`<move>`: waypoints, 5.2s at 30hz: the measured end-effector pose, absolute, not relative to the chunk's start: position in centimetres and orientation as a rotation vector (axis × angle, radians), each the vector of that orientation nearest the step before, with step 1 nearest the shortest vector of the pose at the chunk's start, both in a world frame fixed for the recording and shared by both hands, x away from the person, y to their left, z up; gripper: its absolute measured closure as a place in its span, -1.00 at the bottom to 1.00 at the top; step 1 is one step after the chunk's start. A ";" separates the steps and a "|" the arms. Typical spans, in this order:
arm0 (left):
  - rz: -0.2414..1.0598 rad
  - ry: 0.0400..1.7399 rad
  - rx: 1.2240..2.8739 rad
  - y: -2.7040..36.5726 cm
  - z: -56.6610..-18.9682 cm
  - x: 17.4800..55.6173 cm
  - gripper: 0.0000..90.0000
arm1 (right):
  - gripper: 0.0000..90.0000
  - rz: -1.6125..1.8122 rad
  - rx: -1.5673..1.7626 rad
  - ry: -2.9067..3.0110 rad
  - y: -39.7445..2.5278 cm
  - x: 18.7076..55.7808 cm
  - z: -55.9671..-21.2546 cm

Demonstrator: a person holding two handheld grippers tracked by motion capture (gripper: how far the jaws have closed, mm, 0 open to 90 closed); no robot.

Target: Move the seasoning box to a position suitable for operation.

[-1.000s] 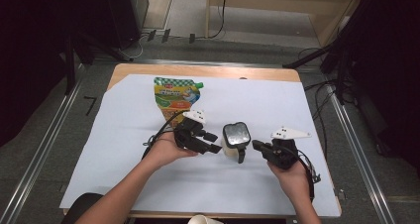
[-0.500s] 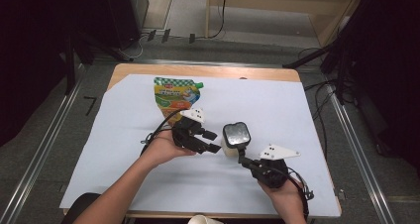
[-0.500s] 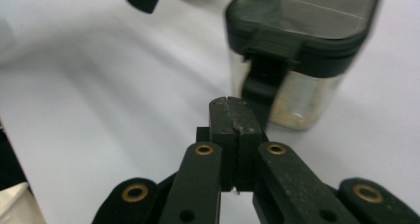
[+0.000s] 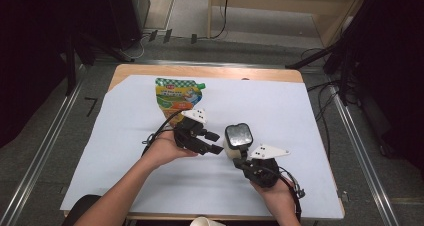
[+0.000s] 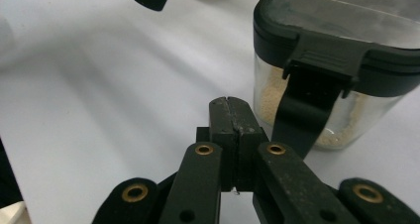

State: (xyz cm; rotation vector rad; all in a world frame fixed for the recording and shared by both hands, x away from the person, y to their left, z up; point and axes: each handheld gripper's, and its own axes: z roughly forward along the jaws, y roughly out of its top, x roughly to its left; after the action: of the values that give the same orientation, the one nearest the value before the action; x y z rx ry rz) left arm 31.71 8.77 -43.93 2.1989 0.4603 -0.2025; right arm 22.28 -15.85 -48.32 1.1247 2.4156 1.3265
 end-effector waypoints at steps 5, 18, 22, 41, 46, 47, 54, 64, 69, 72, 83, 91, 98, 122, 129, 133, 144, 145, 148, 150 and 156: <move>-0.219 0.452 2.195 8.6 -44.0 31.7 0.06 | 1.00 1.297 1.119 2.407 -15.6 22.9 -48.9; -0.243 0.454 2.164 8.6 -43.9 31.7 0.03 | 1.00 1.276 1.139 2.412 -16.3 22.9 -49.1; -0.223 0.453 2.176 8.5 -44.0 31.7 0.01 | 1.00 1.271 1.155 2.409 -16.8 23.0 -49.1; -0.240 0.426 2.194 7.5 -44.4 31.8 0.03 | 1.00 1.247 1.261 2.384 -20.5 24.3 -48.9; -0.245 0.411 2.224 7.2 -44.9 32.2 0.07 | 1.00 1.250 1.274 2.386 -21.3 25.0 -48.9; -0.249 0.405 2.224 7.2 -45.0 32.3 0.12 | 1.00 1.252 1.274 2.387 -21.5 25.1 -49.0; -0.232 0.399 2.215 6.8 -45.1 32.6 0.03 | 1.00 1.243 1.293 2.368 -22.5 26.1 -49.0; -0.270 0.434 2.219 6.2 -45.3 33.8 -0.03 | 1.00 1.256 1.358 2.358 -23.9 27.6 -49.2; -0.308 0.432 2.172 5.9 -44.8 34.8 -0.26 | 1.00 1.246 1.355 2.340 -24.7 27.1 -48.4; -0.285 0.410 2.182 5.7 -44.7 35.2 -0.36 | 1.00 1.236 1.370 2.327 -24.9 27.1 -48.3; -0.181 0.356 2.241 4.1 -44.9 35.9 -0.60 | 1.00 1.228 1.428 2.258 -25.6 27.8 -48.3; -0.129 0.312 2.256 2.7 -46.4 35.9 -0.72 | 1.00 1.211 1.444 2.248 -25.4 28.1 -48.4; -0.107 0.278 2.266 1.8 -46.9 35.8 -0.69 | 1.00 1.212 1.447 2.241 -25.4 28.0 -48.4; -0.033 0.257 2.286 0.6 -46.8 35.3 -0.66 | 1.00 1.209 1.450 2.228 -25.2 27.9 -48.4; -0.038 0.251 2.265 1.0 -46.2 35.6 -0.63 | 1.00 1.209 1.441 2.228 -25.1 27.8 -48.3; -0.040 0.256 2.264 0.9 -46.2 35.5 -0.63 | 1.00 1.205 1.447 2.231 -25.2 27.9 -48.4; -0.036 0.257 2.278 0.9 -46.0 35.4 -0.64 | 1.00 1.201 1.450 2.232 -25.2 27.9 -48.4; -0.036 0.253 2.273 0.9 -46.0 35.5 -0.64 | 1.00 1.200 1.451 2.230 -25.1 27.8 -48.4; -0.037 0.260 2.267 0.8 -45.9 35.4 -0.64 | 1.00 1.198 1.454 2.229 -25.1 27.8 -48.4; -0.030 0.254 2.275 0.8 -45.7 35.4 -0.64 | 1.00 1.198 1.457 2.231 -25.2 27.8 -48.4; -0.024 0.248 2.284 0.6 -45.3 35.4 -0.64 | 1.00 1.196 1.457 2.231 -25.2 27.9 -48.4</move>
State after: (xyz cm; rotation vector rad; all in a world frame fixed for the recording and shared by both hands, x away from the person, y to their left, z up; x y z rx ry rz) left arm 35.38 0.56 -45.35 2.2838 0.2477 -0.0240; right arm 27.86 -25.17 -48.37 1.4565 2.2308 1.1959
